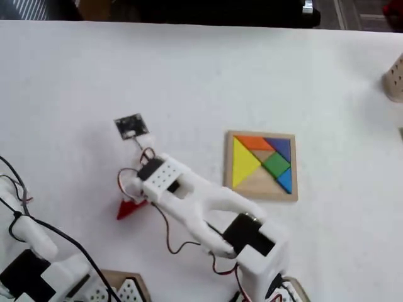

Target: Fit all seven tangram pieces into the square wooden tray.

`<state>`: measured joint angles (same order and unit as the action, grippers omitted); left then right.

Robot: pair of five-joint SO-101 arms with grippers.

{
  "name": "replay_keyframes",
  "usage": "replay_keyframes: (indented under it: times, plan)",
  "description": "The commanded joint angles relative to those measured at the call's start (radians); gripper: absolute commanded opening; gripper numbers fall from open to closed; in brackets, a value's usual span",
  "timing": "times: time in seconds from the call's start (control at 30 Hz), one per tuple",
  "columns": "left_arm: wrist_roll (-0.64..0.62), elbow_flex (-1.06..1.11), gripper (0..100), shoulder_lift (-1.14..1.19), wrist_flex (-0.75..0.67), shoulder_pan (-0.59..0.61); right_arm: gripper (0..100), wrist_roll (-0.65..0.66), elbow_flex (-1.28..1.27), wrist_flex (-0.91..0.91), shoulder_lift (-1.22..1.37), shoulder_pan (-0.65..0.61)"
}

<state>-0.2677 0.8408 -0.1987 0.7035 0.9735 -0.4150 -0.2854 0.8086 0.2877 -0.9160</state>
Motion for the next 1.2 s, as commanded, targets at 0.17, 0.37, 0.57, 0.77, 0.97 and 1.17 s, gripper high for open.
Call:
replay_keyframes:
  times: [0.17,0.37,0.57,0.77,0.97,1.17]
  plan:
    - [-0.02,0.041,2,-0.007,-0.074,-0.022,43.0,-0.011,0.06,0.165,-0.05,0.13]
    - [-0.02,0.051,2,-0.007,-0.1,-0.022,39.9,-0.011,0.097,0.351,-0.216,0.021]
    - [-0.02,0.049,2,-0.007,-0.101,-0.022,19.3,0.196,-0.072,0.139,-0.285,-0.153]
    - [-0.02,0.049,2,-0.007,-0.101,-0.022,7.4,0.284,-0.241,-0.087,-0.294,-0.228]
    - [-0.02,0.049,2,-0.007,-0.101,-0.022,1.9,0.43,-0.261,-0.163,-0.283,-0.231]
    - [-0.02,0.052,2,-0.007,-0.101,-0.022,1.9,0.362,-0.25,-0.213,-0.166,-0.107]
